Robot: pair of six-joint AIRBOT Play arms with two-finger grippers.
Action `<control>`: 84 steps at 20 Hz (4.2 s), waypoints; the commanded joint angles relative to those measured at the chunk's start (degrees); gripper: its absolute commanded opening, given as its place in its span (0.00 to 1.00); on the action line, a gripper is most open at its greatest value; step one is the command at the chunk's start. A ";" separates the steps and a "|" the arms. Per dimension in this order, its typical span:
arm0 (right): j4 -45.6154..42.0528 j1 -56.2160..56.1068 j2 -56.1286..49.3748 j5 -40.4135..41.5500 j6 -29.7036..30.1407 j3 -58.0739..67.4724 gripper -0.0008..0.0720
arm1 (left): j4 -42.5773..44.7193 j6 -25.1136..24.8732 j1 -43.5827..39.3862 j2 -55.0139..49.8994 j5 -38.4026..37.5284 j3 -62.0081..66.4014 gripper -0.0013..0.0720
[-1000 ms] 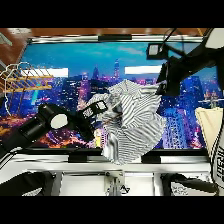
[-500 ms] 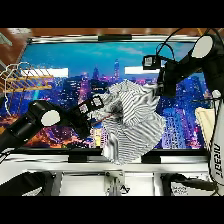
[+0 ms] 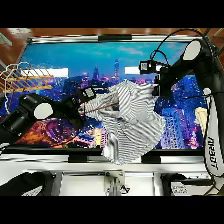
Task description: Fold the shirts.
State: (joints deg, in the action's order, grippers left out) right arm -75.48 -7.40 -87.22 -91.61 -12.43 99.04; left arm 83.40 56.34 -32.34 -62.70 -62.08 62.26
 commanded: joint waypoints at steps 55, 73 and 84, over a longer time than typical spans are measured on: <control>-0.59 -6.71 3.52 -0.94 -27.47 0.04 0.14 | -76.83 2.82 14.34 -14.67 35.50 -15.96 0.37; 7.13 -6.75 11.08 1.64 -29.51 2.14 0.14 | -73.96 -1.66 37.07 -9.86 26.62 3.17 0.10; 10.60 -6.75 11.08 1.09 -27.19 2.12 0.14 | -74.03 -1.64 39.04 -9.94 27.04 4.85 0.11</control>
State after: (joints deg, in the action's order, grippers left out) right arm -64.49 -14.13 -76.16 -90.00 -39.83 101.12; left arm 9.32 54.70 5.58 -72.64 -35.44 66.94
